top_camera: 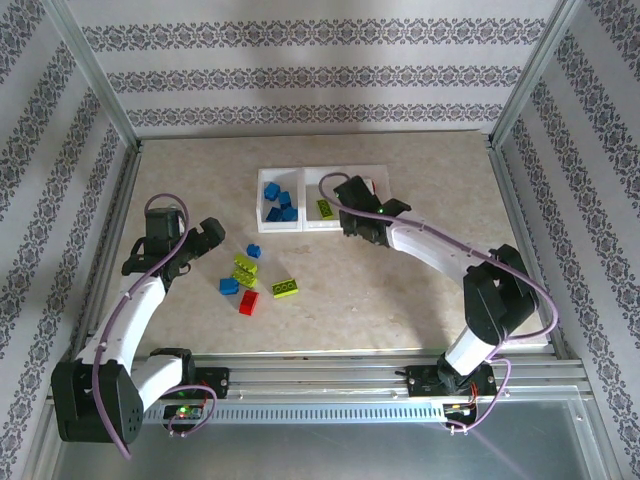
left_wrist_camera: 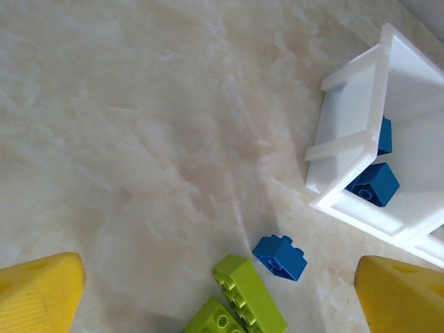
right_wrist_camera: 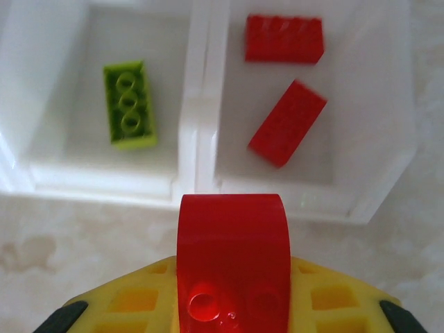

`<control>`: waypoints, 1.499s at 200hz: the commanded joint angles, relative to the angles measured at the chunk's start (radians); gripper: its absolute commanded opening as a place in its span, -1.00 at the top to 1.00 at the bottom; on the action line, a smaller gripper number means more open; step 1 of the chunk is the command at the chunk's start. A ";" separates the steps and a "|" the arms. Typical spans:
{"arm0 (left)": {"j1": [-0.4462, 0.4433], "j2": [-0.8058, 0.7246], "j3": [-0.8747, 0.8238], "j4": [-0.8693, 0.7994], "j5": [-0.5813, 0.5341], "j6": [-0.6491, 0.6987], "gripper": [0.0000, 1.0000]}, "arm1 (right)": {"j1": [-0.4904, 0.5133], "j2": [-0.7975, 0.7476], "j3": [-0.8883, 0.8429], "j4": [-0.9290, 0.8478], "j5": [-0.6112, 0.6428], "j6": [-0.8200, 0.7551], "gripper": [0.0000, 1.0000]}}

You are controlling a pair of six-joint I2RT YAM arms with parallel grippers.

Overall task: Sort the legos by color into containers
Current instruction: Place the lego in the container.

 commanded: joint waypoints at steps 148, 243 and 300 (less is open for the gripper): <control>-0.070 -0.085 -0.037 -0.203 0.001 0.046 -0.98 | -0.227 0.368 0.304 0.030 -0.161 0.031 0.36; -0.280 -0.037 -0.032 -0.267 -0.137 0.022 -0.82 | -0.245 0.329 0.277 0.033 -0.170 0.021 -0.06; -0.342 0.014 -0.023 -0.285 -0.180 0.029 -0.76 | -0.242 0.231 0.219 0.044 -0.148 0.015 -0.28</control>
